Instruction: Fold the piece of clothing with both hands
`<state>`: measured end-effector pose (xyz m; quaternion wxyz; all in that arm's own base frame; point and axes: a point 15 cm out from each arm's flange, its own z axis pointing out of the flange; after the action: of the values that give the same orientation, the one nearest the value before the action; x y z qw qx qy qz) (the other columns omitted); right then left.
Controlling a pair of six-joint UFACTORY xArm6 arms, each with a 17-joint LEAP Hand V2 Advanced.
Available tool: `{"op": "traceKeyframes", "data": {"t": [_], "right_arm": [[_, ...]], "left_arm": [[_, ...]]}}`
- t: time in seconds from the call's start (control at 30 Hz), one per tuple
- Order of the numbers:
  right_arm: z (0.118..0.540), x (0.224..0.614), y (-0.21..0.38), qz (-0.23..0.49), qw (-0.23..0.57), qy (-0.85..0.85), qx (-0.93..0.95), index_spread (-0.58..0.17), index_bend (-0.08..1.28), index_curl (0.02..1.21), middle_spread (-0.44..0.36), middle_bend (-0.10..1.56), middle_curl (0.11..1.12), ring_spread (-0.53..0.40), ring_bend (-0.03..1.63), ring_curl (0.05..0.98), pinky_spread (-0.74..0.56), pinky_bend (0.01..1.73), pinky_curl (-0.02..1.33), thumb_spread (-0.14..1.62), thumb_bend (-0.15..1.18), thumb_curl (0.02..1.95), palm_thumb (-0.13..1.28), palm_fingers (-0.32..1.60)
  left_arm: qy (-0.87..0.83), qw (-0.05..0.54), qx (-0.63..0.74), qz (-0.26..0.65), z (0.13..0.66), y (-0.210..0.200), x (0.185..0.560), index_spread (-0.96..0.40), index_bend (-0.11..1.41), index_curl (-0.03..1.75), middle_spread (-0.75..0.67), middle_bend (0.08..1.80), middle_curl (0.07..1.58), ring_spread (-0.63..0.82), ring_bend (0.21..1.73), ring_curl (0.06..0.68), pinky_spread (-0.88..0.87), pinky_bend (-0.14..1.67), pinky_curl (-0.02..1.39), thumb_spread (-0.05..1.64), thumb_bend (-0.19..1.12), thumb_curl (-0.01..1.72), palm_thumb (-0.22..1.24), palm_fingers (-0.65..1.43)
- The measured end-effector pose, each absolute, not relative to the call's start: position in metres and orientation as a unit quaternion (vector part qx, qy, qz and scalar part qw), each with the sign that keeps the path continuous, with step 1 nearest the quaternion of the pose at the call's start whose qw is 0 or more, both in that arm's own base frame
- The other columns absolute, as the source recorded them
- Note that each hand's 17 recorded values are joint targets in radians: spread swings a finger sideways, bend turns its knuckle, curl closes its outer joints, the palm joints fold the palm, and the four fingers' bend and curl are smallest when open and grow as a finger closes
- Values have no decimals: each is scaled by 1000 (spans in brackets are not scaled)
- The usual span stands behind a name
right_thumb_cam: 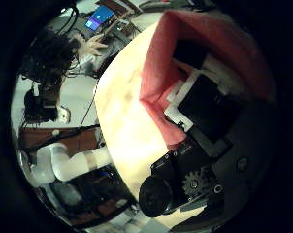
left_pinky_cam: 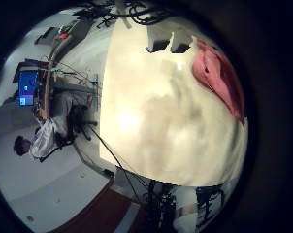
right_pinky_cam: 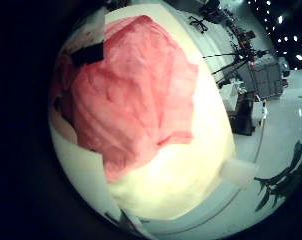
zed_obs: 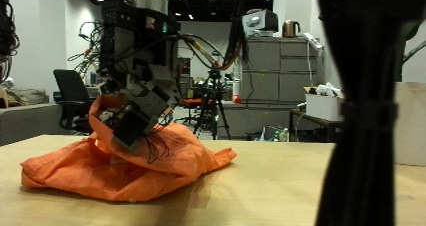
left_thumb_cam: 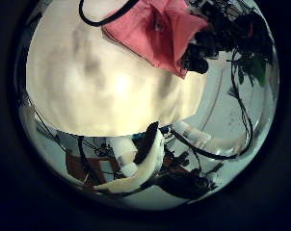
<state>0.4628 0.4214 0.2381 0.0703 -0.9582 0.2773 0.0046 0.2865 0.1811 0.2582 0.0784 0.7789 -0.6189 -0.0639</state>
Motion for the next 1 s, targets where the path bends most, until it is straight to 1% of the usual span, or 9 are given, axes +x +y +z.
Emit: {"op": "traceKeyframes", "data": {"t": [0.03, 0.1, 0.2, 0.27, 0.33, 0.43, 0.57, 0.8, 1.0], "right_arm": [[237, 463, 422, 11, 74, 277, -958, -345, 602, 754, -171, 1050, 666, -260, 1248, 565, -543, 1118, 551, 1029, -22, 529, 955, 698], [238, 460, 425, 27, 86, 274, -958, -363, 462, 722, -178, 991, 648, -280, 1230, 559, -538, 1123, 549, 1036, -20, 525, 948, 525], [240, 454, 435, 55, 110, 262, -957, -372, 386, 661, -179, 867, 605, -268, 1164, 529, -423, 1053, 535, 1039, -20, 526, 940, 264], [240, 453, 439, 73, 126, 252, -957, -366, 351, 616, -170, 804, 572, -253, 1122, 497, -340, 1016, 506, 1039, -19, 528, 936, 226], [241, 455, 438, 79, 135, 245, -957, -351, 360, 600, -98, 677, 528, -176, 973, 461, -144, 988, 508, 1037, -24, 529, 922, -8], [249, 463, 429, 75, 143, 243, -956, -326, 335, 541, -36, 565, 465, -74, 828, 384, 80, 929, 448, 1034, -22, 536, 906, -45], [276, 476, 412, 62, 158, 252, -953, -304, 306, 497, 18, 507, 426, 20, 731, 331, 268, 820, 386, 1032, -19, 550, 884, -10], [362, 505, 322, 22, 183, 308, -933, -299, 322, 461, -7, 468, 394, 88, 615, 278, 402, 661, 301, 1027, 24, 632, 1006, 102], [385, 504, 208, 30, 125, 387, -913, -307, 310, 442, -15, 419, 372, 133, 524, 248, 420, 556, 263, 994, 18, 697, 1057, 114]], "left_arm": [[-618, 78, 779, -63, 258, 181, 287, 68, 160, 297, 280, 192, 317, 471, 508, 224, 442, 398, 313, 1144, -18, 258, 184, 32], [-619, 79, 779, -63, 259, 179, 287, 68, 160, 297, 280, 191, 318, 471, 507, 224, 445, 400, 313, 1144, -18, 258, 184, 33], [-619, 81, 779, -64, 258, 178, 285, 68, 160, 297, 280, 191, 318, 471, 507, 224, 447, 402, 314, 1144, -18, 258, 184, 32], [-619, 81, 779, -64, 257, 178, 285, 63, 160, 297, 280, 191, 318, 471, 507, 224, 448, 402, 314, 1144, -18, 258, 184, 32], [-619, 81, 779, -64, 257, 178, 285, 61, 160, 297, 280, 191, 318, 471, 507, 224, 448, 402, 314, 1144, -18, 258, 184, 32], [-619, 82, 778, -64, 257, 176, 285, 60, 160, 297, 279, 191, 319, 471, 507, 224, 449, 402, 314, 1144, -18, 258, 184, 32], [-622, 85, 776, -65, 254, 172, 284, 60, 160, 297, 279, 191, 319, 471, 507, 224, 449, 402, 314, 1144, -18, 258, 184, 32], [-636, 84, 765, -60, 255, 158, 292, 60, 161, 297, 279, 191, 319, 471, 507, 224, 449, 402, 315, 1144, -18, 258, 184, 32], [-652, 75, 752, -53, 261, 145, 303, 59, 164, 300, 264, 190, 318, 471, 507, 224, 446, 398, 314, 1145, -20, 255, 180, 33]]}}
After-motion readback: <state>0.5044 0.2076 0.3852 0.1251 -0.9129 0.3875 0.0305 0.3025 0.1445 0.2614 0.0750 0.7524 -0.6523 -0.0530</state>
